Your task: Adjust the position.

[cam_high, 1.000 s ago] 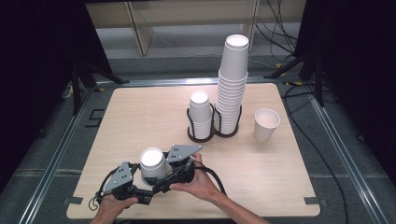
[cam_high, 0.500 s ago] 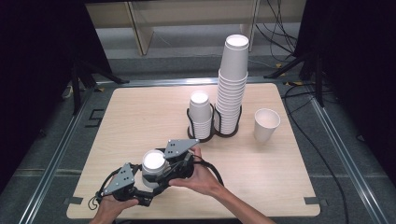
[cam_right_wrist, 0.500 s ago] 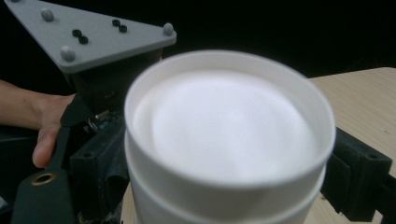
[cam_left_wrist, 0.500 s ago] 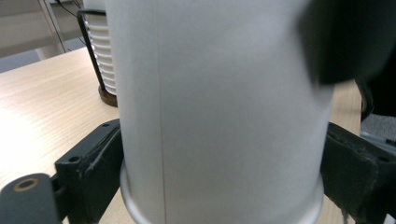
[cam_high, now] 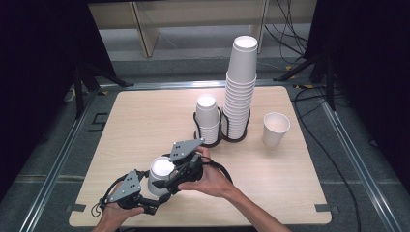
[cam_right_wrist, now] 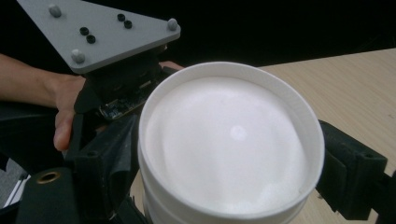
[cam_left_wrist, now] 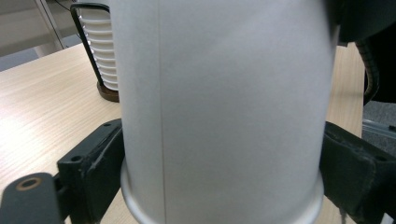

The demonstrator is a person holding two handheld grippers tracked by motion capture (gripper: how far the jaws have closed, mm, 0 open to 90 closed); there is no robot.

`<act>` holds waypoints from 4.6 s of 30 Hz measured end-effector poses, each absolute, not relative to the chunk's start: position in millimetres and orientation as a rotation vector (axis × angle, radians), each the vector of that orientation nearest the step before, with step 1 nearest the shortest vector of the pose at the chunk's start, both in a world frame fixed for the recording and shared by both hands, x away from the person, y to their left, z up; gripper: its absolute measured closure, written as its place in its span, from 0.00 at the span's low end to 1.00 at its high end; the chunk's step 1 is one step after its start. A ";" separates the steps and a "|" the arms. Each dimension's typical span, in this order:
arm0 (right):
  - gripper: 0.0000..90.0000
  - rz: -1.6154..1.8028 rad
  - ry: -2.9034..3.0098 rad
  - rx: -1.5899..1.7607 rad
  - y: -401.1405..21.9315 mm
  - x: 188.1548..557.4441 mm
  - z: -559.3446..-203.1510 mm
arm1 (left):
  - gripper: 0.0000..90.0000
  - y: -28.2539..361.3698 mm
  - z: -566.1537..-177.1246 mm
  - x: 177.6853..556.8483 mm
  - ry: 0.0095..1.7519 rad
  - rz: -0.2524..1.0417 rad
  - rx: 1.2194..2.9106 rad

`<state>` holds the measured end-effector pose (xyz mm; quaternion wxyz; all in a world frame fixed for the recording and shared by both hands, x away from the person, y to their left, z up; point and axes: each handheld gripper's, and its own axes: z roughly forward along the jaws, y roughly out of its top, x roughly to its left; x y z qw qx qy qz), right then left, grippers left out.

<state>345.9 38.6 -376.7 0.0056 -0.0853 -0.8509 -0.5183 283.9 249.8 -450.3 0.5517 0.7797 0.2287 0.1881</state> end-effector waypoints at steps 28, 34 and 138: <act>0.24 -1.509 -2.663 -0.161 35.9 348.0 -376.5 | 0.09 246.6 -449.3 278.3 0.471 0.456 1.887; 0.24 -1.570 -2.620 -0.184 32.7 350.2 -373.1 | 0.05 249.0 -449.8 279.6 0.488 0.438 1.801; 0.18 -1.319 -2.892 -0.032 14.0 341.8 -356.8 | 0.16 248.6 -447.1 280.0 0.469 0.402 1.965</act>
